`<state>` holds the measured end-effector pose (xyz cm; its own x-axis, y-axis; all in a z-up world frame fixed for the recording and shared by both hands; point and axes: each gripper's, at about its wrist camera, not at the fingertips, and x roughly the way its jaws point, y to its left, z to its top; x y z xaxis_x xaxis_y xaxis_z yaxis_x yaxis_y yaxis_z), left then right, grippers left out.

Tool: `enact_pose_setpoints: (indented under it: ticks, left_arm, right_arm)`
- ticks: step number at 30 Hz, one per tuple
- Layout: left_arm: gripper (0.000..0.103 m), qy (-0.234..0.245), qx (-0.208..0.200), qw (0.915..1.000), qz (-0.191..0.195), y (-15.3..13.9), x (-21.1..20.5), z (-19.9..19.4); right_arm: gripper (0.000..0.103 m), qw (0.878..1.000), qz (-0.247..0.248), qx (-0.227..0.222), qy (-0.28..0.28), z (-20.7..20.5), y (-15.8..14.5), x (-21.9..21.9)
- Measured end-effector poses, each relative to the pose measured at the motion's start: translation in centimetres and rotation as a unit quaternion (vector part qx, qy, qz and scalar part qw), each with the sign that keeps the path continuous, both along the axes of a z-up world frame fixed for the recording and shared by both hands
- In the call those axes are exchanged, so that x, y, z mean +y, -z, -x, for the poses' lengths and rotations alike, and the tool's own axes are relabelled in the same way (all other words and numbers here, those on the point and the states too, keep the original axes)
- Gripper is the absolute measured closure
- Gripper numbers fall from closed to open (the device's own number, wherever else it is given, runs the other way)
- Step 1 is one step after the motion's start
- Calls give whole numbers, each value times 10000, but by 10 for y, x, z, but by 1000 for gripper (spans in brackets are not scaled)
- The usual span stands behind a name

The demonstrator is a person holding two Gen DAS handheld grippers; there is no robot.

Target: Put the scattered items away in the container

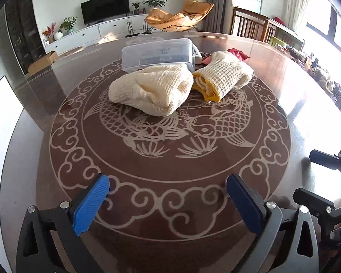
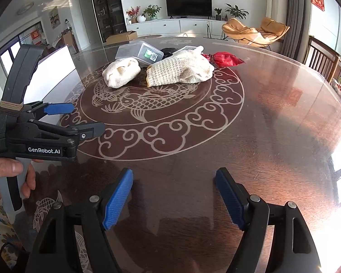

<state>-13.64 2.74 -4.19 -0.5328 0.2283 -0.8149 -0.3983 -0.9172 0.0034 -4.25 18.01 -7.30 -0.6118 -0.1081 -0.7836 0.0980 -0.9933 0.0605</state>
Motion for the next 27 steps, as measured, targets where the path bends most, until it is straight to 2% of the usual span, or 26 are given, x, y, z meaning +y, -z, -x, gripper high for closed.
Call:
enact_pose_setpoints:
  ticks: [27]
  left_arm:
    - [0, -3, 3, 10000, 0, -2, 0, -1]
  right_arm:
    - [26, 10000, -19, -2, 2, 1, 1, 0]
